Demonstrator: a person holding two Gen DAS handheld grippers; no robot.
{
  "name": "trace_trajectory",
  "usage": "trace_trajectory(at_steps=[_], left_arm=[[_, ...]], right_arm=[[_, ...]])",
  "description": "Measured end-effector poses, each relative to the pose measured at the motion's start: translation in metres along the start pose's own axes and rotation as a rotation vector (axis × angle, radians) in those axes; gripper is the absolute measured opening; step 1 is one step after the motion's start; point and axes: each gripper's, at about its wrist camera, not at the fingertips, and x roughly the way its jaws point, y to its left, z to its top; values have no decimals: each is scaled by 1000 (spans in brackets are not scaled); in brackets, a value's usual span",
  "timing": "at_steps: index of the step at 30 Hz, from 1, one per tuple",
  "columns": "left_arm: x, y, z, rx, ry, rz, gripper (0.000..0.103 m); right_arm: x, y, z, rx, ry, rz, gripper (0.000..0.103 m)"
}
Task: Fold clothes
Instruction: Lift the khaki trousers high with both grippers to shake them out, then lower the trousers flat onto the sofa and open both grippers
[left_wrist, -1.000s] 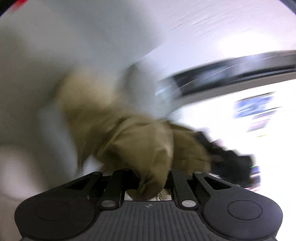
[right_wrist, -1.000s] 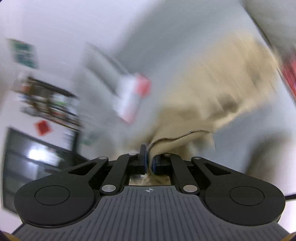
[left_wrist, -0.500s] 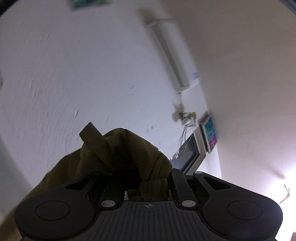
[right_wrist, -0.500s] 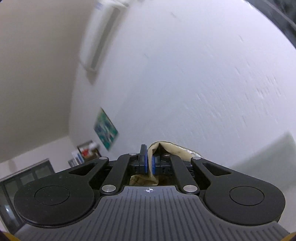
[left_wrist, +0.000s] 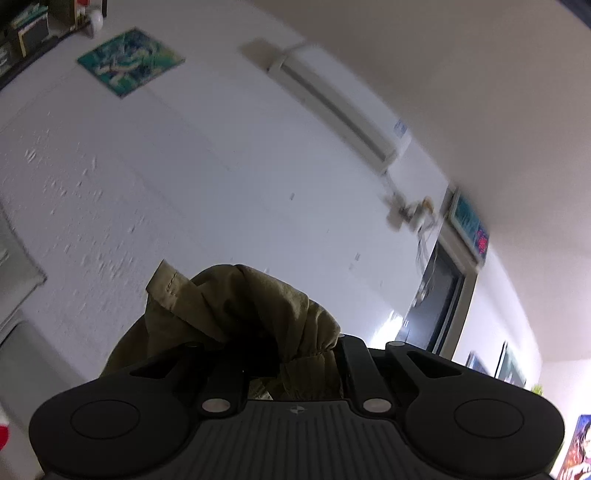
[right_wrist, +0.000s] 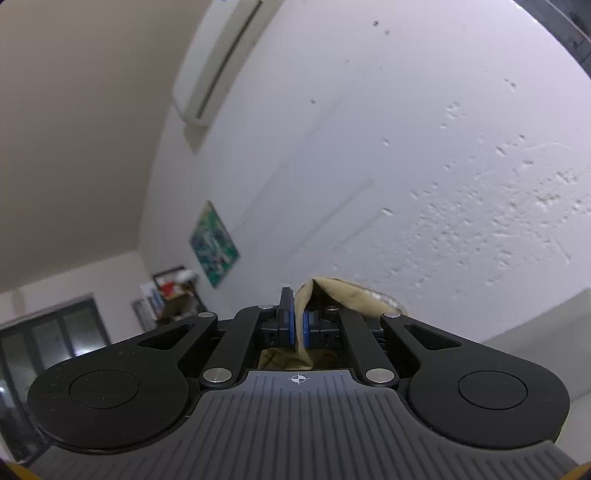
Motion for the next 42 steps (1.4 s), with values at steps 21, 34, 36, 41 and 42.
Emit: trace_trajectory(at_steps=[21, 34, 36, 41, 42], left_arm=[[-12, 12, -9, 70, 35, 42, 10], [159, 169, -73, -20, 261, 248, 9], [164, 147, -57, 93, 178, 148, 10], [142, 147, -70, 156, 189, 85, 11], [136, 157, -83, 135, 238, 109, 11]], right_arm=[[-26, 20, -15, -92, 88, -49, 4], [152, -142, -89, -2, 338, -350, 4], [157, -136, -70, -52, 238, -317, 4], [127, -109, -37, -199, 71, -199, 4], [121, -115, -40, -183, 84, -201, 4]])
